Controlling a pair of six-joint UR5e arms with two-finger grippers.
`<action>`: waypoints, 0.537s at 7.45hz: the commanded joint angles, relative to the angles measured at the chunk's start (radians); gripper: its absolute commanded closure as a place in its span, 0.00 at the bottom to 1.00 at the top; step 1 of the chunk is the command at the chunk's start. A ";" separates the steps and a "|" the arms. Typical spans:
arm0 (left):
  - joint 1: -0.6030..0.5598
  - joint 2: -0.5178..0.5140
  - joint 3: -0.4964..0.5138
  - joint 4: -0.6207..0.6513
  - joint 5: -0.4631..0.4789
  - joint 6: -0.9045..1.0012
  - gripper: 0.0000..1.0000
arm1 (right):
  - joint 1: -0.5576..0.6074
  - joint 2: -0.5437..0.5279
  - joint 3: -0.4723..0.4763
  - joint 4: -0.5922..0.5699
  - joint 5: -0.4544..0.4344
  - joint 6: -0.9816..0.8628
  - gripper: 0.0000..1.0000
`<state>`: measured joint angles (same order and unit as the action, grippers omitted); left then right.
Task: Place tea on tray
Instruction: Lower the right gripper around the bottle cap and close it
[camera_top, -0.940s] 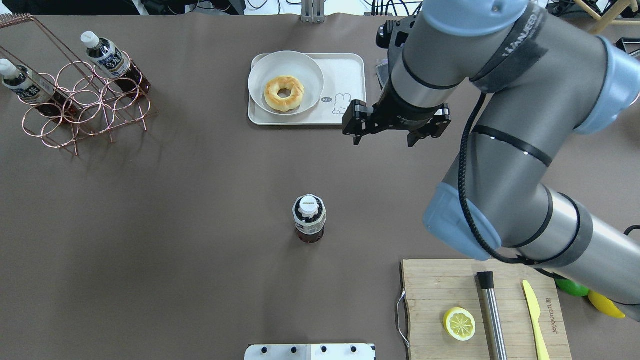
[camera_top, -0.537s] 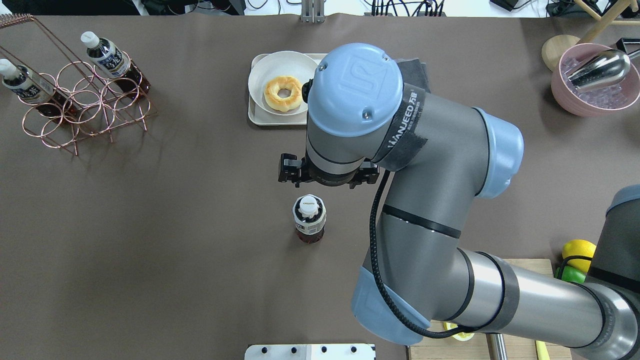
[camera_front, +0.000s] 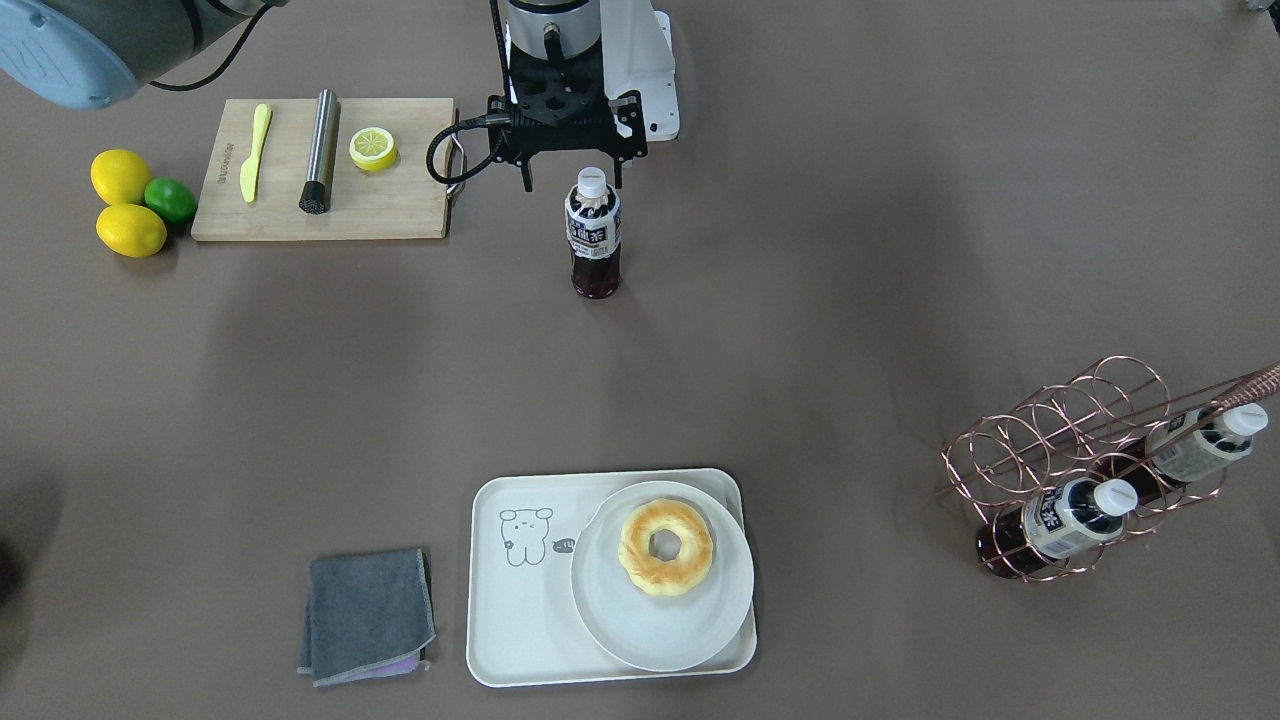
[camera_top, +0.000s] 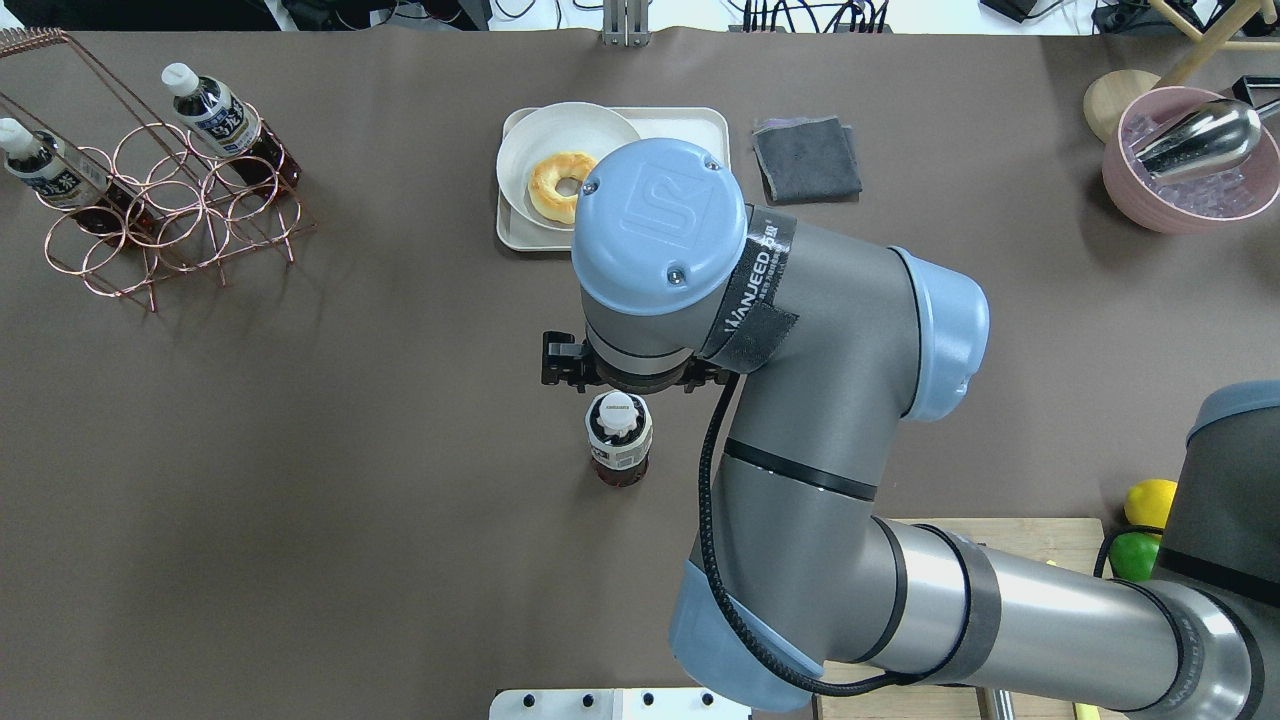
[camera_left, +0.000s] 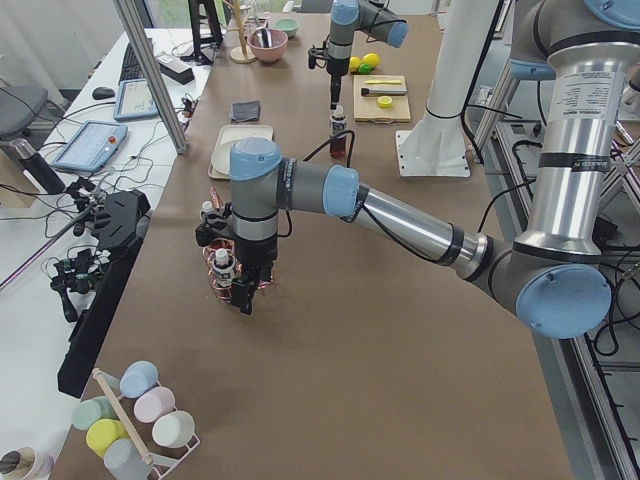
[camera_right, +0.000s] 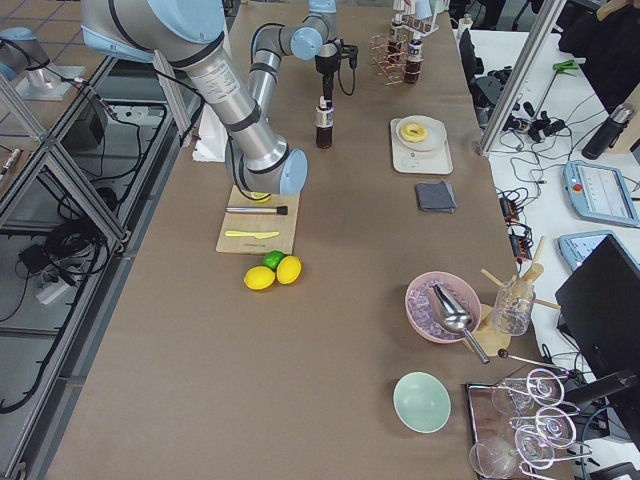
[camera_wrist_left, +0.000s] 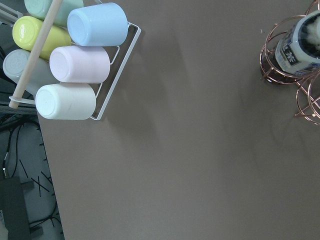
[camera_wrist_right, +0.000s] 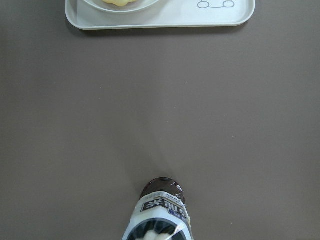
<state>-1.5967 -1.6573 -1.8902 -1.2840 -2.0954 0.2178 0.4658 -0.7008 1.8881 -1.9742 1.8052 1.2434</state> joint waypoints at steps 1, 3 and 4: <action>-0.002 0.001 0.002 0.000 0.000 0.000 0.02 | -0.006 0.021 -0.023 0.000 -0.001 0.002 0.02; 0.000 0.001 0.002 0.000 0.000 0.000 0.02 | -0.009 0.017 -0.023 -0.002 -0.001 0.002 0.05; -0.002 0.001 0.002 0.000 0.000 0.000 0.02 | -0.010 0.018 -0.023 -0.002 -0.001 0.002 0.05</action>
<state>-1.5978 -1.6567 -1.8884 -1.2839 -2.0954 0.2178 0.4587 -0.6827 1.8659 -1.9749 1.8040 1.2455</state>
